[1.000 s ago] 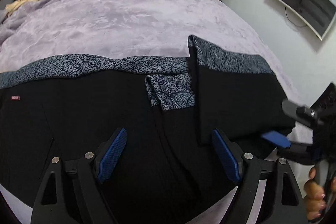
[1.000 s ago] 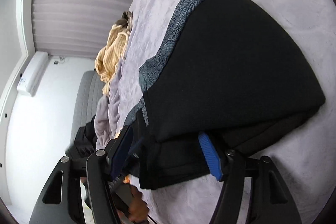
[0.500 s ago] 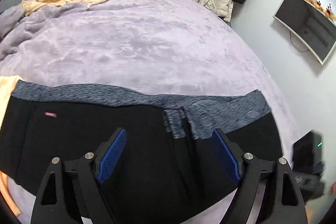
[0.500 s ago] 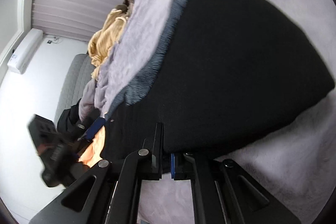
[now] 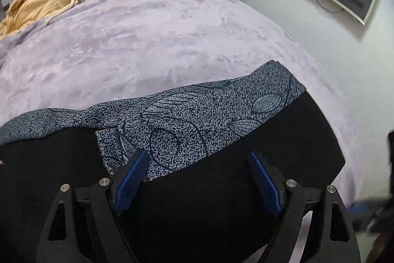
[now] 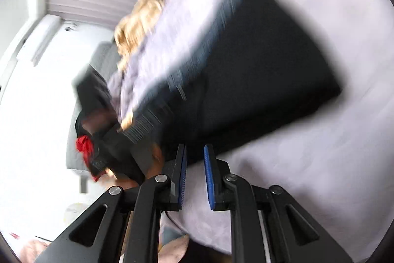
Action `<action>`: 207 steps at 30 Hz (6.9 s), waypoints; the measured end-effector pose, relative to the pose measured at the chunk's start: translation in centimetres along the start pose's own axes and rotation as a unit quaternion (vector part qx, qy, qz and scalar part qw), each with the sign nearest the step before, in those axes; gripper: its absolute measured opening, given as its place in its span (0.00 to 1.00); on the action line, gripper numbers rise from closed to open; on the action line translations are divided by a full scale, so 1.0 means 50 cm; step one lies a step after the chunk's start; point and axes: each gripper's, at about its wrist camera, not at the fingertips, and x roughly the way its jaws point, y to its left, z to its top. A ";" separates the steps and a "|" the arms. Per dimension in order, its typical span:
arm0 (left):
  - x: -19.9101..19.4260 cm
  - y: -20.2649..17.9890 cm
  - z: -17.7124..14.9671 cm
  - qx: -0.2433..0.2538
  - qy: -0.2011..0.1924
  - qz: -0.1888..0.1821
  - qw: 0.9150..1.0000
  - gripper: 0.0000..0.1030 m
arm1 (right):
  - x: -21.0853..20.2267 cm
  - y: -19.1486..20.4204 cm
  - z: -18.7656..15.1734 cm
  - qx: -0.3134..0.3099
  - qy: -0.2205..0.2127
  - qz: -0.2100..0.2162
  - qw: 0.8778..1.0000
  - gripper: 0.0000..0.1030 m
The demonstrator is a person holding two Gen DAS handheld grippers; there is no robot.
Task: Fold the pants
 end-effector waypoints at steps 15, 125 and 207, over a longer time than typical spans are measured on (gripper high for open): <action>0.011 -0.010 -0.015 0.021 -0.018 0.016 0.999 0.87 | 0.102 -0.195 0.222 0.121 -0.104 0.000 0.987 0.00; -0.205 0.420 -0.237 -0.029 -0.068 0.379 0.922 0.51 | 0.523 0.693 -0.091 -0.432 0.175 -0.137 0.874 0.62; -0.132 0.080 -0.052 -0.038 0.005 0.141 0.989 1.00 | 0.044 -0.082 0.055 -0.027 -0.021 0.009 0.999 0.23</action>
